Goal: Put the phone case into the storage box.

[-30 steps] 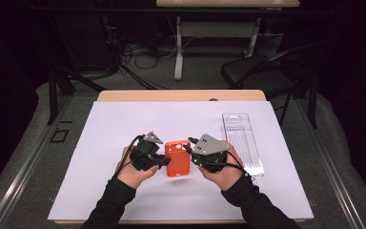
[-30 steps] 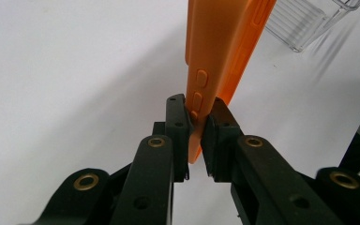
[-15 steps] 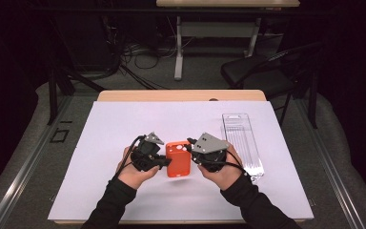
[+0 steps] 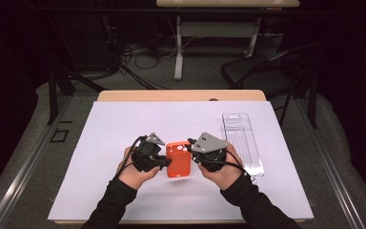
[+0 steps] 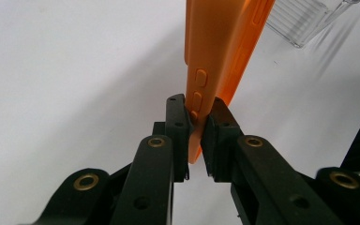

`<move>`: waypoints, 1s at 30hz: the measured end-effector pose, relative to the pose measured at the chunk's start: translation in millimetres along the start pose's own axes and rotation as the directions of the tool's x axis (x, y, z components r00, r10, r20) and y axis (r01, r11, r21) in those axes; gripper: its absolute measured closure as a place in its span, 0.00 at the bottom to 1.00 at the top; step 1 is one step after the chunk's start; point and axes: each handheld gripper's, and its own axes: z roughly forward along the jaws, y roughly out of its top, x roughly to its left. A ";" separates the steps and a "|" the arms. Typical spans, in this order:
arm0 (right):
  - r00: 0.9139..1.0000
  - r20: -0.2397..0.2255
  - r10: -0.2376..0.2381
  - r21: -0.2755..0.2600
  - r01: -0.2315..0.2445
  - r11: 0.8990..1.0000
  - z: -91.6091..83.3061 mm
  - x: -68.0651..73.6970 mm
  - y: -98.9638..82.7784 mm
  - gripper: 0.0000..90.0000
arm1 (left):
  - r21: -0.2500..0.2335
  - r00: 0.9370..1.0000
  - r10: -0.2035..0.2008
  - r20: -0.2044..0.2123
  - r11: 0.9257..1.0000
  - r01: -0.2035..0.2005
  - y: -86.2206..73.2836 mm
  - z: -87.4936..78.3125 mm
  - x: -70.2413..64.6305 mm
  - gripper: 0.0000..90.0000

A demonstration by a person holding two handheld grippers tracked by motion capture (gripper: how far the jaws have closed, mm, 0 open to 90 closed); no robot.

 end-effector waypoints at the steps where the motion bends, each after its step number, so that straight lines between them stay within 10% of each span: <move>1: 1.000 0.001 -0.001 0.001 0.001 1.000 0.2 -0.1 0.0 0.88 | 0.000 1.000 -0.002 0.000 1.000 0.002 0.0 0.1 -0.2 0.91; 30: 0.996 0.041 -0.078 0.007 0.077 0.997 -3.6 5.2 2.4 0.90 | -0.014 1.000 -0.003 0.010 1.000 0.004 0.1 0.3 -0.2 0.90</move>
